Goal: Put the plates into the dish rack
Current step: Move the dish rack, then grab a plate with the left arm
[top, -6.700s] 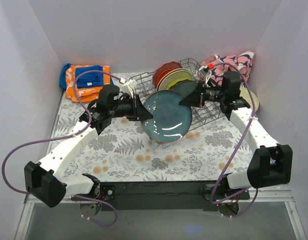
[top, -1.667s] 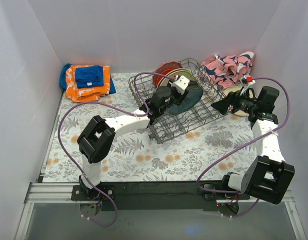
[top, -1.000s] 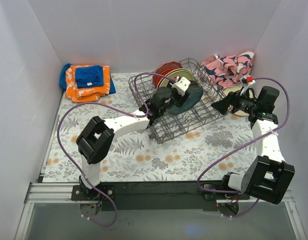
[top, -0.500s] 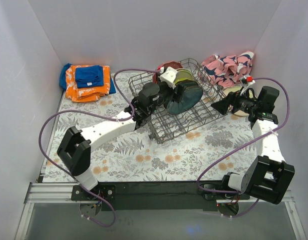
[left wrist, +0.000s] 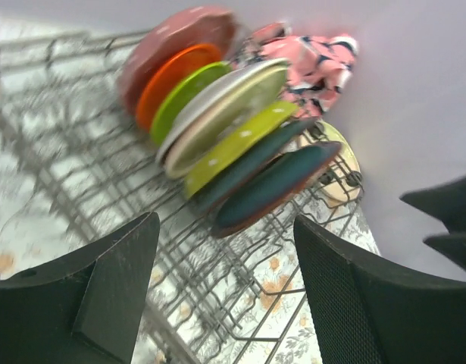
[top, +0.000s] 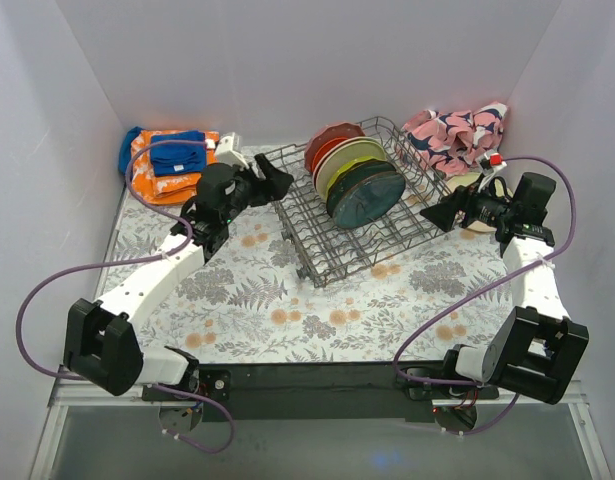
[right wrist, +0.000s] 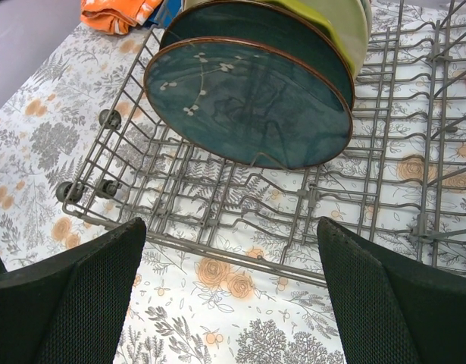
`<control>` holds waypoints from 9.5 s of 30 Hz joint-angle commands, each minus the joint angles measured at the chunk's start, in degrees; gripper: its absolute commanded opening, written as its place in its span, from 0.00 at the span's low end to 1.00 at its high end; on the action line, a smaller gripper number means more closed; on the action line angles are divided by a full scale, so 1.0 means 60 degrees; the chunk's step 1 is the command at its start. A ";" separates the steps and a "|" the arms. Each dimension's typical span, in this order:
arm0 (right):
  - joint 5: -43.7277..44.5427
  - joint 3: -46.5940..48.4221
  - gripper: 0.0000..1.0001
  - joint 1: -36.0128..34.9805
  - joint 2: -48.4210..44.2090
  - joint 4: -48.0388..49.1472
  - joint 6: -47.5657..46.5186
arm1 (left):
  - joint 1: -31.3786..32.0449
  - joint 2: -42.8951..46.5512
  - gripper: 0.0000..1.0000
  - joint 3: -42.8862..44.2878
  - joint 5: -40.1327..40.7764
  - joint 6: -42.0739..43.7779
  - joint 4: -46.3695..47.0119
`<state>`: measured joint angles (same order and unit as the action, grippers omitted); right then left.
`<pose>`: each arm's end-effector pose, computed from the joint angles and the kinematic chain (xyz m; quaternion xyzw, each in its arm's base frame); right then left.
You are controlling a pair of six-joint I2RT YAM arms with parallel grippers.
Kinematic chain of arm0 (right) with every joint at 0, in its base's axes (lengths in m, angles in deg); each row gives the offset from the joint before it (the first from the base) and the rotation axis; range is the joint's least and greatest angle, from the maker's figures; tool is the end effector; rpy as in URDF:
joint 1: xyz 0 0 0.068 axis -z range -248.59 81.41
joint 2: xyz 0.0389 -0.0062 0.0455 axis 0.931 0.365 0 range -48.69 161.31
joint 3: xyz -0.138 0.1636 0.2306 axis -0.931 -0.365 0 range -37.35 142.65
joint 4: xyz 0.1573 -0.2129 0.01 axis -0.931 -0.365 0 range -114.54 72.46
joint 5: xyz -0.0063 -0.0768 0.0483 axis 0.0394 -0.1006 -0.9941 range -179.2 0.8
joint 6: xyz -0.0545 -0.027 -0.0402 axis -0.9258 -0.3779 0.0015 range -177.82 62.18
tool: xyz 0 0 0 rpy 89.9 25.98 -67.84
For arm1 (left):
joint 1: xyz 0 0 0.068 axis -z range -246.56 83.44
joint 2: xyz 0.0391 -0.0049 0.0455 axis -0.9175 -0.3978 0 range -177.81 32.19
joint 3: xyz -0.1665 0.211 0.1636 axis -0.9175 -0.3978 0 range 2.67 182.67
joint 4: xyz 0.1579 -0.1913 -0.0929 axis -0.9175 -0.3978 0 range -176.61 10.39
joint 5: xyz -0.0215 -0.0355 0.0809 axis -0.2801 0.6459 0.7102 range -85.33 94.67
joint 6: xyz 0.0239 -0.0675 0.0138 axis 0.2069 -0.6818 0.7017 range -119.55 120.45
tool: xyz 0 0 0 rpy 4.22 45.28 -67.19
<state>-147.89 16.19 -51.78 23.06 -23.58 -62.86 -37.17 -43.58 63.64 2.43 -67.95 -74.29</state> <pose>0.2782 -0.0299 0.3411 -0.1896 0.7555 0.3144 0.5426 0.2891 -0.1655 0.3835 -0.2428 0.7234 -0.4966 0.4136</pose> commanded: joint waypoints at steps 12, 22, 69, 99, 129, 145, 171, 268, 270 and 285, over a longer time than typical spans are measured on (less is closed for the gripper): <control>0.0100 0.0042 0.98 -0.0151 0.0332 -0.0193 -0.0596 | -0.1631 -0.2823 0.67 0.2243 -0.0214 -0.3467 -0.4736; 0.0144 0.0129 0.98 -0.0298 0.0406 -0.0326 -0.0698 | -0.1631 -0.4949 0.66 0.4456 0.0242 -0.3731 -0.6437; 0.0393 0.0276 0.98 -0.0533 0.0582 -0.0589 -0.0860 | -0.1309 -0.7704 0.34 0.7373 0.1779 -0.3644 -0.8050; 0.0452 0.0335 0.98 -0.0547 0.0684 -0.0692 -0.0933 | -0.1309 -0.7265 0.04 0.7124 0.2102 -0.3512 -0.7948; 0.3263 0.0656 0.44 -0.4062 0.1679 0.1359 -0.3276 | -0.1704 -0.6196 0.00 0.5366 0.1531 -0.3570 -0.6849; 0.5929 0.0745 0.43 -0.5381 0.2719 0.3409 -0.3467 | -0.1953 -0.5712 0.00 0.4780 0.1443 -0.3526 -0.6615; 0.6970 0.1374 0.42 -0.6187 0.3789 0.4288 -0.3115 | -0.3008 -0.4687 0.00 0.3359 0.0989 -0.3439 -0.6043; 0.4906 0.0449 0.91 -0.1092 -0.0827 -0.4984 -0.6865 | -0.4532 0.4494 0.71 -0.2631 -0.6716 -0.0479 -0.4475; 0.4890 0.0831 0.91 -0.0303 0.0095 -0.4984 -0.7143 | -0.4517 0.4818 0.71 -0.2866 -0.6934 -0.0611 -0.4564; 0.5798 0.4932 0.75 0.0215 0.5926 -0.4999 -0.6792 | -0.4517 0.6577 0.71 -0.4097 -0.7171 -0.1738 -0.4534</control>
<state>-114.65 39.92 -49.81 55.23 -53.35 -104.58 -64.45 -6.16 40.45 -39.71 -76.04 -101.61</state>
